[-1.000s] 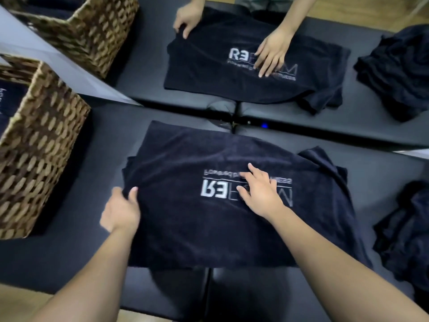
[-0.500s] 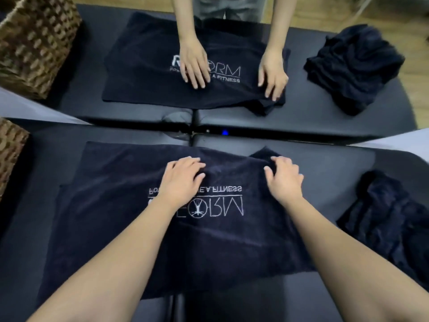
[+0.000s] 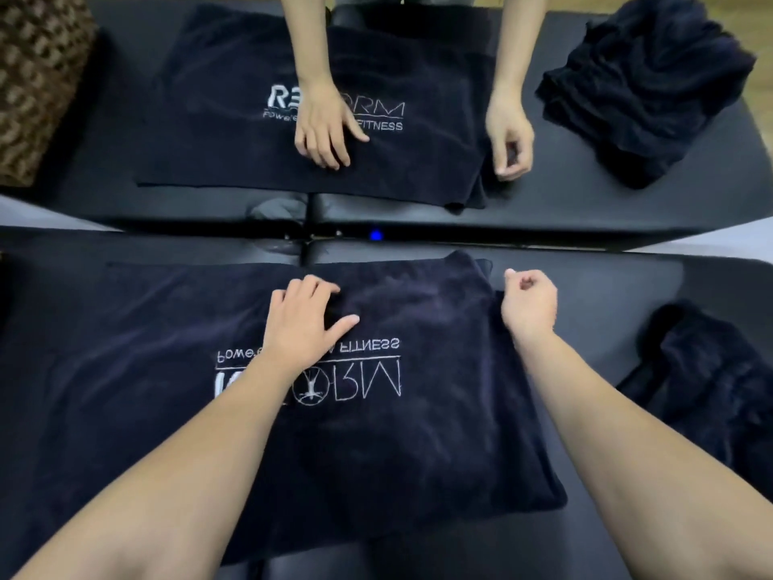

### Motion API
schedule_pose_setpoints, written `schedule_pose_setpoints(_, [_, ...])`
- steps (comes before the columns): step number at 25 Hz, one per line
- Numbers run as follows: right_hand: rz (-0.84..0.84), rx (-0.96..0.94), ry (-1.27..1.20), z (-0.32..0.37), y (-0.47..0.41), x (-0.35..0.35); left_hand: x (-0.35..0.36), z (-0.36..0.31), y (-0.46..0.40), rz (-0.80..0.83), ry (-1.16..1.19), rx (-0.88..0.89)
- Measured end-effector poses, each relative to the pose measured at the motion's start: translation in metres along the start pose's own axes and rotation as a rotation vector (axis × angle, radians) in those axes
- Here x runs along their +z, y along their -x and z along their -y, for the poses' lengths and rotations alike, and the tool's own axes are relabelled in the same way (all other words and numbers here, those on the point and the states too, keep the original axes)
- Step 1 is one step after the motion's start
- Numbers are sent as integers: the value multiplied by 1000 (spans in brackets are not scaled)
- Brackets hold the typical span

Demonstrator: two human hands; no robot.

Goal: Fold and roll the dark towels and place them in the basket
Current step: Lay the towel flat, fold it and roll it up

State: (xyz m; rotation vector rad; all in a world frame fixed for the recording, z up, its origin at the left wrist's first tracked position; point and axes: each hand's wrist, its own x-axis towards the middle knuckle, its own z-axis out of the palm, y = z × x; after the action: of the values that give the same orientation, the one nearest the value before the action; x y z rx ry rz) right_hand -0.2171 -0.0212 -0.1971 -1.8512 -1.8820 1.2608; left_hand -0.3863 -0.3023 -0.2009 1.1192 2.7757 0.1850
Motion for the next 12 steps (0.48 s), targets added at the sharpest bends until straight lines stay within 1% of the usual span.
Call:
schedule_pose_setpoints(2, [183,11,84,0,-1,7,7,8,9,43,-16,-30])
schedule_pose_setpoints(3, [253,49,46,5,-2,12,9,10,10,46,-17,-41])
schedule_pose_setpoints(5, [337,62,-74,15,-2,16,13,9,12,36,9,-57])
schedule_pose_setpoints(7, [364,26,-198,26,-8,16,17,7,17,8,40,-73])
schedule_pose_setpoints(9, [338,37,-345,34,-18,10,22,6,23,-23,53,-84])
schedule_pose_setpoints(10, [276,24,-385,38,-23,4,24,6,26,-32,46,-82])
schedule_pose_setpoints(11, [177,-3,-365,39,-23,-2,25,5,28,-38,38,-78])
schedule_pose_setpoints(12, [65,-28,-284,36,-23,-9,25,4,29,-42,32,-78])
